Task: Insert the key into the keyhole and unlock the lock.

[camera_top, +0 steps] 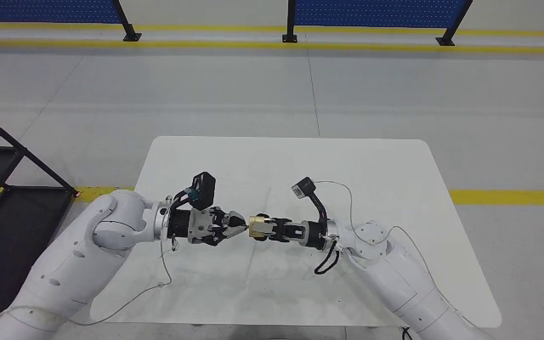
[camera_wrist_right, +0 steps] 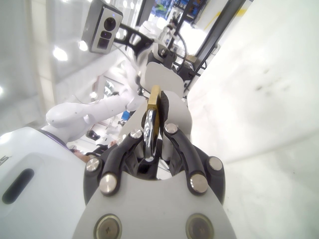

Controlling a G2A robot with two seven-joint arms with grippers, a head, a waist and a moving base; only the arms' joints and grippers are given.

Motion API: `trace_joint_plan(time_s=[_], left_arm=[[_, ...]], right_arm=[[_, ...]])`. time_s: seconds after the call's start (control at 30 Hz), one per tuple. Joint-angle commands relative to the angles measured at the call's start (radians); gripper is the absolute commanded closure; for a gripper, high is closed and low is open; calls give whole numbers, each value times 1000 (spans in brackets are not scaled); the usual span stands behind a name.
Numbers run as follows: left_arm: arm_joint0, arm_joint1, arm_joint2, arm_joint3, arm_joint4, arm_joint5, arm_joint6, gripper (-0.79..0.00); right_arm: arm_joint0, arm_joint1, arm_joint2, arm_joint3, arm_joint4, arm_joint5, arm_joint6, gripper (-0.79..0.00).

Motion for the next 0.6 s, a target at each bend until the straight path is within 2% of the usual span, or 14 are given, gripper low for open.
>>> trace_joint_plan(time_s=[0.0, 0.57], left_arm=[[11, -1, -10, -6, 38, 0, 29, 0], [94, -1, -71, -77, 337, 0, 263, 0]], right_arm=[[0, 0, 0, 0, 0, 0, 0, 0], [0, 0, 0, 0, 0, 0, 0, 0]])
